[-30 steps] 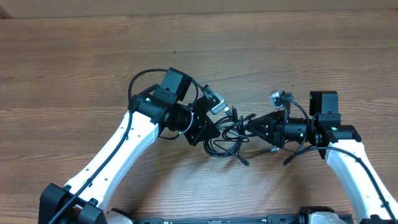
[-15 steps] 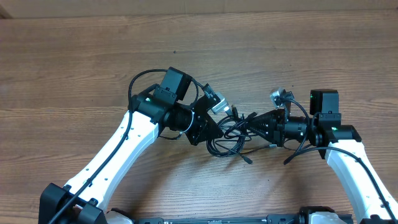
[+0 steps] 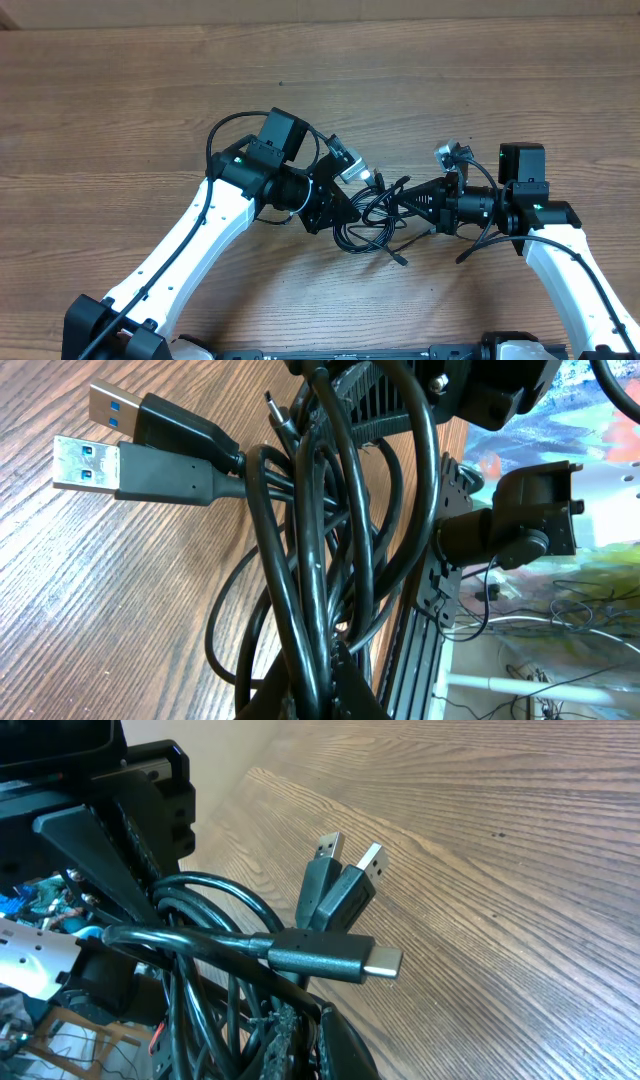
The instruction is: Untangle cables
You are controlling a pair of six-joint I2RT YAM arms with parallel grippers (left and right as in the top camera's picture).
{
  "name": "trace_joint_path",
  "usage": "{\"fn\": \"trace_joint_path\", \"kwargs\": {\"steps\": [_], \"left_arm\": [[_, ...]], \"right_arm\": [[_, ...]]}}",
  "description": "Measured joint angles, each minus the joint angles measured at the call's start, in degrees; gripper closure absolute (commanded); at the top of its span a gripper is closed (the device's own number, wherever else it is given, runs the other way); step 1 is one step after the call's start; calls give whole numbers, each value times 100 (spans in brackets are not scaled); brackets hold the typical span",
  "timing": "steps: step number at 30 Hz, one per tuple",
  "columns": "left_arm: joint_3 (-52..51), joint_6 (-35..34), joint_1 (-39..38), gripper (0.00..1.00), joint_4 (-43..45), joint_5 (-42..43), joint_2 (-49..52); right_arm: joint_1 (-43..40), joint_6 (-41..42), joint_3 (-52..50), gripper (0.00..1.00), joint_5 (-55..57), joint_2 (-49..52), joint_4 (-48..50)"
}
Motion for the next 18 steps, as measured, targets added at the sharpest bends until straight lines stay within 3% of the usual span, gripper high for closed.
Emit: {"fn": "trace_joint_path", "kwargs": {"steps": [1, 6, 13, 18], "left_arm": [[0, 0, 0, 96, 0, 0, 0], [0, 0, -2, 96, -2, 2, 0], [0, -2, -2, 96, 17, 2, 0], [0, -2, -2, 96, 17, 4, 0]], "right_arm": [[0, 2, 0, 70, 4, 0, 13], [-9, 111, 0, 65, 44, 0, 210], [-7, 538, 0, 96, 22, 0, 645], [-4, 636, 0, 96, -2, 0, 623]]}}
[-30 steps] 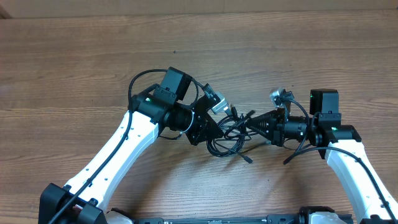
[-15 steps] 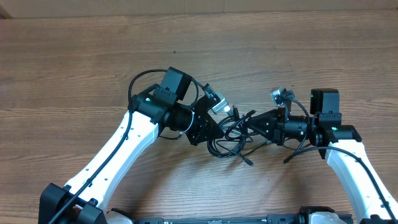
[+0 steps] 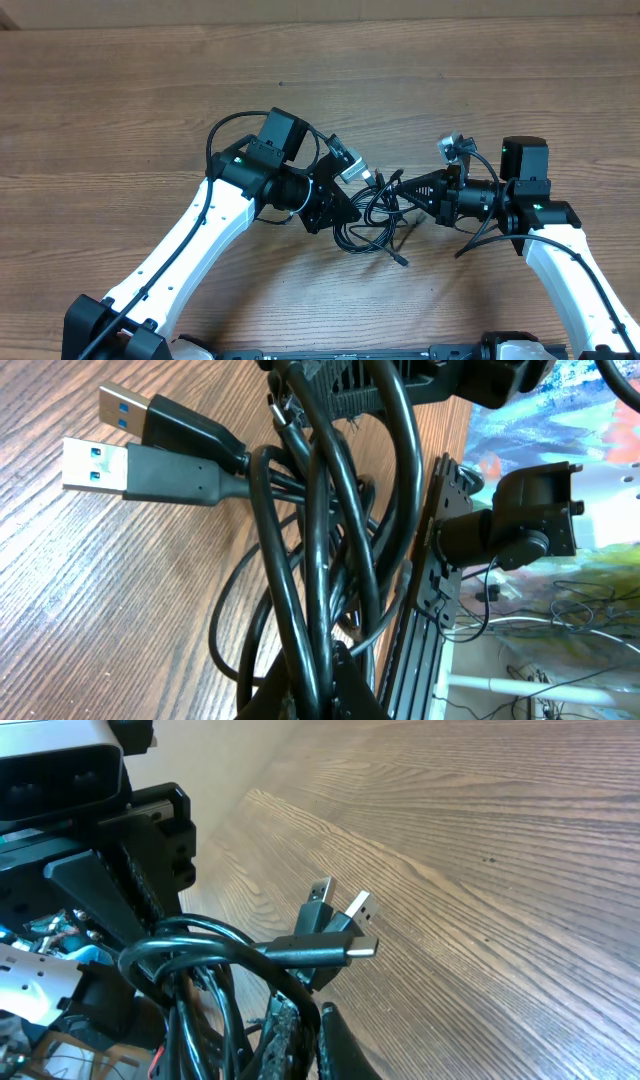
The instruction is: Untangle cables
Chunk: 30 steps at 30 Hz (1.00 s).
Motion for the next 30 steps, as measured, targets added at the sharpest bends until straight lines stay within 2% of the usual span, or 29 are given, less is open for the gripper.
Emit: {"fn": "trace_joint_path", "kwargs": {"steps": [7, 9, 13, 18, 22, 24, 27, 30], "left_arm": [[0, 0, 0, 96, 0, 0, 0], [0, 0, 0, 96, 0, -2, 0], [0, 0, 0, 96, 17, 4, 0], [0, -68, 0, 96, 170, 48, 0], [0, -138, 0, 96, 201, 87, 0], [0, -151, -4, 96, 216, 111, 0], [0, -153, -15, 96, 229, 133, 0], [0, -155, -24, 96, 240, 136, 0]], "right_arm": [[0, 24, 0, 94, 2, 0, 7], [0, 98, 0, 66, 0, 0, 17], [0, 149, 0, 60, 4, 0, 55], [-4, 177, 0, 62, 28, 0, 136], [-4, 184, 0, 70, 20, 0, 175], [-4, 184, 0, 77, 15, 0, 181], [-4, 190, 0, 96, -7, 0, 234], [0, 184, 0, 96, -2, 0, 240]]}}
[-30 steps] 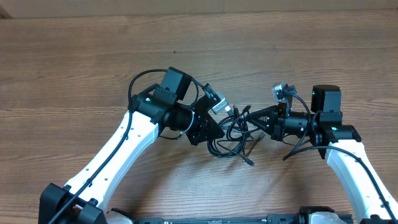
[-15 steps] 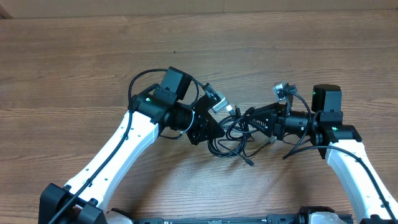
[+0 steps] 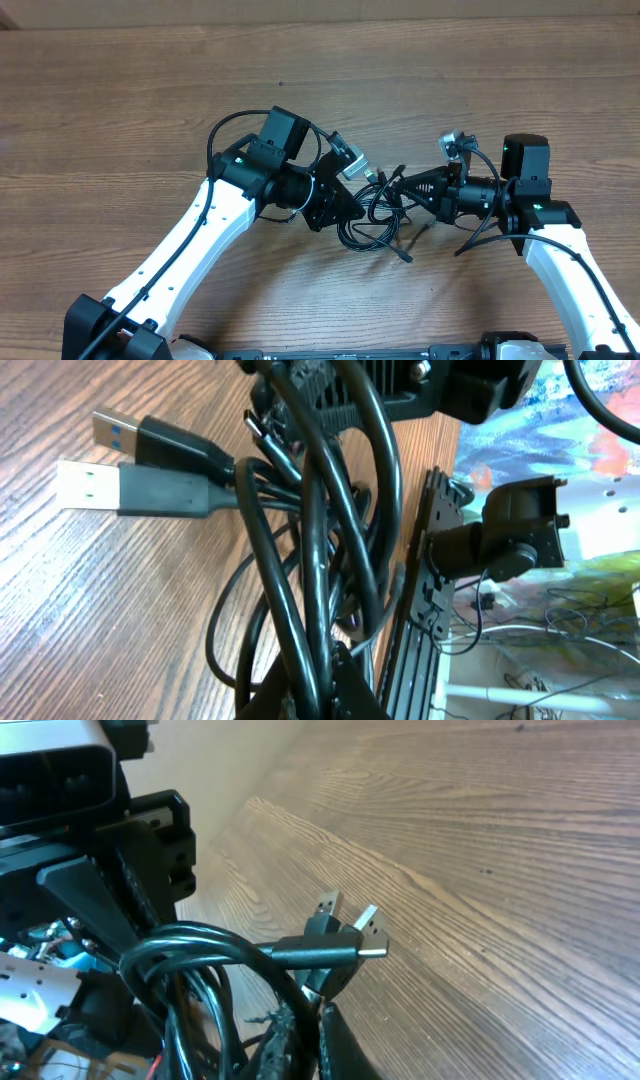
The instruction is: Untangle cables
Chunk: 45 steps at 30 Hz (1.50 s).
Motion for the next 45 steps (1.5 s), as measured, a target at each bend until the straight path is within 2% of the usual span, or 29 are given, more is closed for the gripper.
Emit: {"fn": "trace_joint_path", "kwargs": {"steps": [6, 12, 29, 45], "left_arm": [[0, 0, 0, 96, 4, -9, 0], [0, 0, -2, 96, 22, -22, 0], [0, 2, -2, 96, 42, -55, 0], [2, 2, -59, 96, -2, -50, 0]], "right_arm": [[0, 101, 0, 96, 4, 0, 66], [0, 533, 0, 96, 2, 4, 726], [0, 2459, 0, 96, -1047, 15, 3713], [0, 4535, -4, 96, -1370, 26, 6505]]}}
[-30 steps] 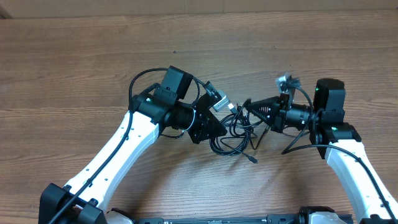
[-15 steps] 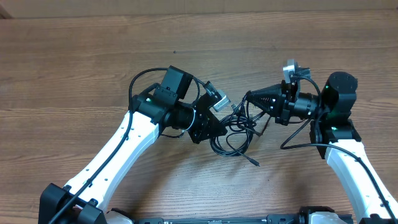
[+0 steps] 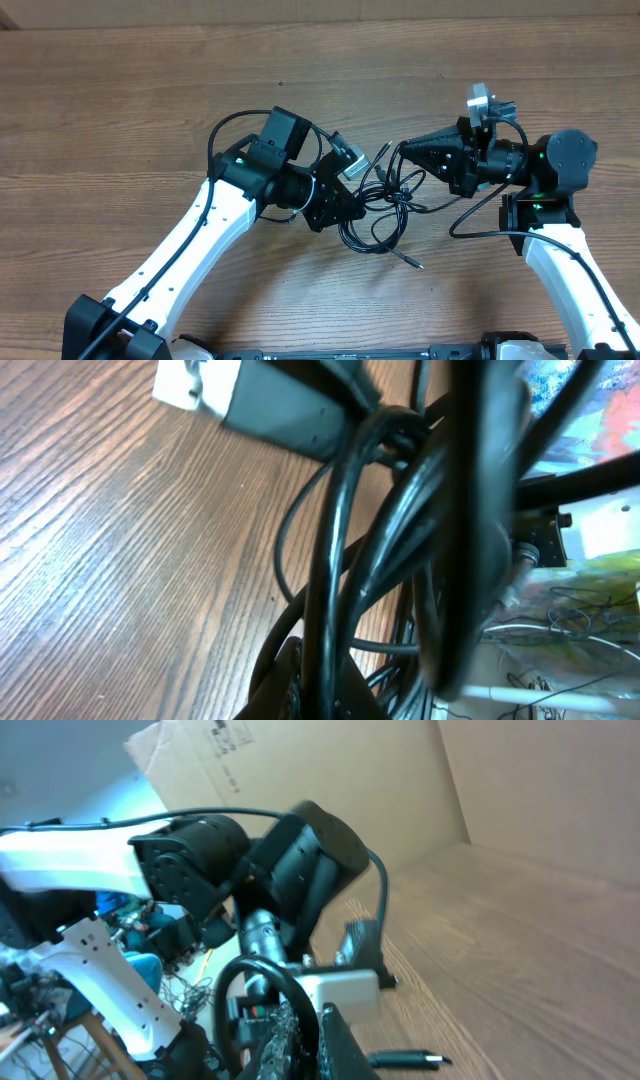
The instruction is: Untangle cables
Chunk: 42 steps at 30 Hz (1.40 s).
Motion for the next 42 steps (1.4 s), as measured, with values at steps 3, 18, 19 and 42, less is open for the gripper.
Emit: {"fn": "trace_joint_path", "kwargs": {"steps": [3, 18, 19, 42], "left_arm": [[0, 0, -96, 96, 0, -2, 0], [-2, 0, -391, 96, -72, -472, 0], [-2, 0, -391, 96, -72, -485, 0], [-2, 0, -393, 95, -81, -774, 0]], "right_arm": [[0, 389, 0, 96, 17, 0, 483], [0, 1545, 0, 96, 581, 0, 1482], [0, 1585, 0, 96, 643, 0, 1484], [-1279, 72, 20, 31, 284, 0, -1349]]}}
